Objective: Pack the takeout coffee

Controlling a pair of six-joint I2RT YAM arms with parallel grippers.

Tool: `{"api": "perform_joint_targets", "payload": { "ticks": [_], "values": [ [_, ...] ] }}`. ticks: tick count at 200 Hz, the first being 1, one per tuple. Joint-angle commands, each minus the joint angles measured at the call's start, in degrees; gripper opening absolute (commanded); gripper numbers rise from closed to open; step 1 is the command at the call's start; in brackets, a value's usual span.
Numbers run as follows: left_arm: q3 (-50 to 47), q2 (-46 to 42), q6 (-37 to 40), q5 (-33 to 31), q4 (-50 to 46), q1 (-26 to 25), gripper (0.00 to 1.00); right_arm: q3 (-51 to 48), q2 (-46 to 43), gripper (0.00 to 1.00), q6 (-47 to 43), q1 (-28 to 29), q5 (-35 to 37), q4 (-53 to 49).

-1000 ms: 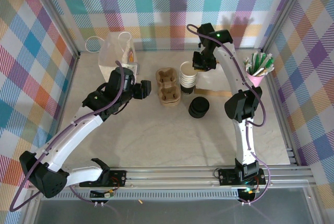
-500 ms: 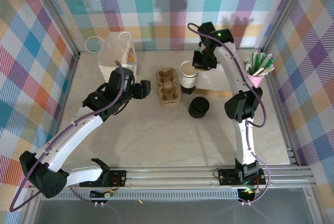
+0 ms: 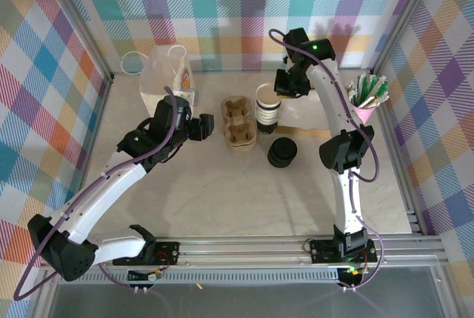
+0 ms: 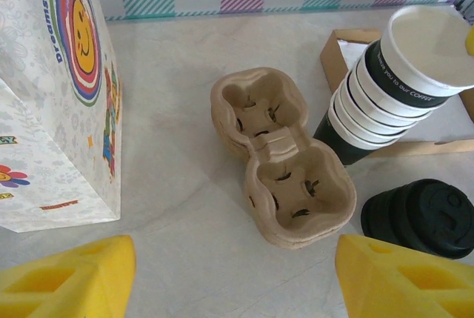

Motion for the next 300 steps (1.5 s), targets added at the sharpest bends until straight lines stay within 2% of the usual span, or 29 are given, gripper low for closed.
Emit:
{"api": "perform_joint_targets", "payload": {
  "ticks": [1, 132, 300],
  "values": [
    [1.4, -0.2, 1.3, 1.2, -0.1, -0.5, 0.71, 2.0, -0.9, 0.0, 0.1, -0.5, -1.3, -2.2],
    [2.0, -0.2, 0.9, 4.5, -2.2, -0.5, 0.72, 5.0, -3.8, 0.0, -0.7, -1.6, -2.3, -1.9],
    [2.3, -1.2, 0.0, 1.9, -0.8, -0.5, 0.72, 5.3, -11.0, 0.0, 0.3, -1.8, -5.1, -6.2]
  ]
}}
